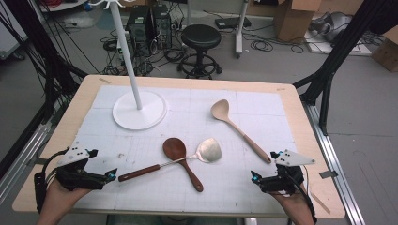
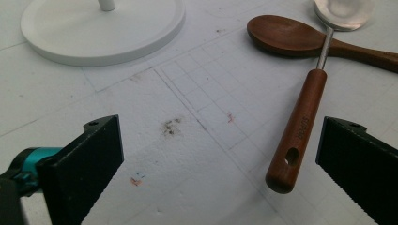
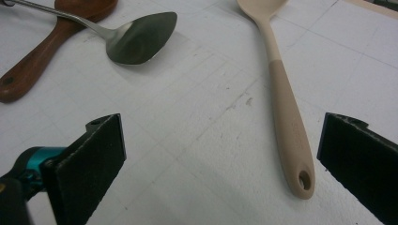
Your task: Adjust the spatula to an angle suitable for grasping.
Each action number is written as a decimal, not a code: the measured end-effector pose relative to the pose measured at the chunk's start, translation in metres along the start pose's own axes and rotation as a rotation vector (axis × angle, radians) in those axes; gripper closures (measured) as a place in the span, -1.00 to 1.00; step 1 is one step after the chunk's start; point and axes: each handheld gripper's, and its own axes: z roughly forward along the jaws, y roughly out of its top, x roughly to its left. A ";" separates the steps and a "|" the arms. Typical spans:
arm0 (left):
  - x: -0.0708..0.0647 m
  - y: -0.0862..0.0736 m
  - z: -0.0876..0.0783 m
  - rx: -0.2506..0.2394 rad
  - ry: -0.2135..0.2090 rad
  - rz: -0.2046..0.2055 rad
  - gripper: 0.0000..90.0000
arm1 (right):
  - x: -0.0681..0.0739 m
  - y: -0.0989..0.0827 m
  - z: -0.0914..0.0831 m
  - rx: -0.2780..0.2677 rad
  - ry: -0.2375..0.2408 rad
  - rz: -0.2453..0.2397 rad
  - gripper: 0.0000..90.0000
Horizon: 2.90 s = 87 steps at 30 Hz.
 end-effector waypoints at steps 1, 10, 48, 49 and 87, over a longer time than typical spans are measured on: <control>0.001 0.000 0.001 -0.001 -0.003 -0.001 -0.96 | 0.000 0.000 0.002 0.006 0.002 -0.002 -0.99; 0.001 0.001 0.003 0.002 -0.012 -0.007 -0.96 | -0.001 -0.001 0.003 0.011 0.007 -0.009 -0.99; -0.018 0.011 0.042 0.041 -0.121 0.080 -0.96 | 0.006 0.005 0.015 0.021 0.029 -0.040 -0.99; -0.018 0.010 0.044 0.047 -0.128 0.080 -0.96 | 0.006 0.005 0.015 0.021 0.029 -0.040 -0.99; -0.039 0.004 0.068 0.199 -0.239 0.202 -0.15 | 0.012 0.009 0.016 0.013 0.043 -0.081 -0.99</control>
